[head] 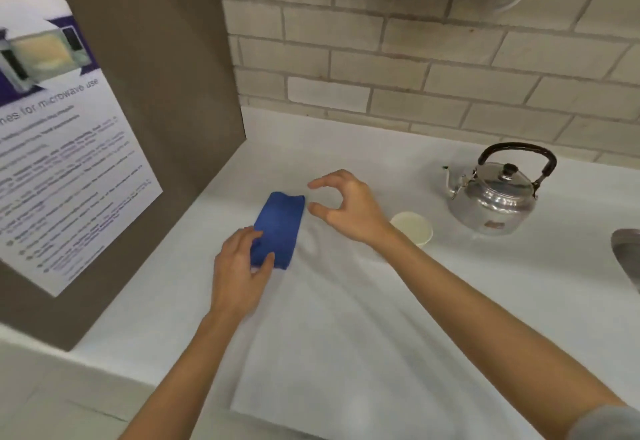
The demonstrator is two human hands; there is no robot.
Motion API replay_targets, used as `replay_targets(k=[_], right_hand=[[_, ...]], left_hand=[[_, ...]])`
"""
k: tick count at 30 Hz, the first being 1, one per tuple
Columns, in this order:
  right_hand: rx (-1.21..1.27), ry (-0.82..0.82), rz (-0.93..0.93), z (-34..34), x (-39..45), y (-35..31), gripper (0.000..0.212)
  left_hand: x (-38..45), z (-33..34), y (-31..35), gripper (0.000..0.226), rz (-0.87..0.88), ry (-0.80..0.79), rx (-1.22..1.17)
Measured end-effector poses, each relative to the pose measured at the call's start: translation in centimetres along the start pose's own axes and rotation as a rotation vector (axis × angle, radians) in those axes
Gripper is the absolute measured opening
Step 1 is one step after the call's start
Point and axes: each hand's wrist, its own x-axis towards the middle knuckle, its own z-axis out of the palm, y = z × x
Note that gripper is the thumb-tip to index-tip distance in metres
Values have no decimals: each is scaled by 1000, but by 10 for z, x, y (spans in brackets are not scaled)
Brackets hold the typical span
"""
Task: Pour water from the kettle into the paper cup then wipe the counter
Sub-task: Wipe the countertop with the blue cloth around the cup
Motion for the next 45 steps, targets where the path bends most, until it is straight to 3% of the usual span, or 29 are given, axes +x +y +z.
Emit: replay_targets(k=[4, 9, 13, 19, 26, 31, 33, 37, 39, 42, 45], right_hand=[[-1, -127, 158, 80, 14, 7, 60], [-235, -84, 349, 160, 31, 14, 89], [-353, -48, 319, 191, 41, 15, 87], [-448, -175, 152, 178, 62, 37, 64], [-561, -97, 479, 122, 82, 97, 61], [-518, 22, 721, 124, 111, 95, 62], [-525, -19, 623, 134, 122, 83, 63], [-493, -197, 221, 160, 95, 57, 59], [-475, -165, 89, 162, 50, 59, 56], [-577, 50, 293, 131, 27, 94, 55], [-547, 63, 640, 104, 65, 114, 59]], left_hand=[[-6, -15, -25, 48, -48, -38, 152], [-8, -11, -41, 43, -12, -121, 259], [-8, -8, -48, 43, -2, -118, 276], [-9, -4, -50, 45, -32, -113, 285], [-6, 2, -48, 56, -60, -161, 355], [-6, 3, -49, 55, -85, -136, 300], [-5, 4, -49, 55, -100, -122, 285], [-6, 5, -51, 55, -84, -127, 298], [-8, 3, -52, 55, -72, -138, 305], [-6, 2, -52, 54, -73, -132, 293], [-7, 5, -48, 56, -95, -122, 299]])
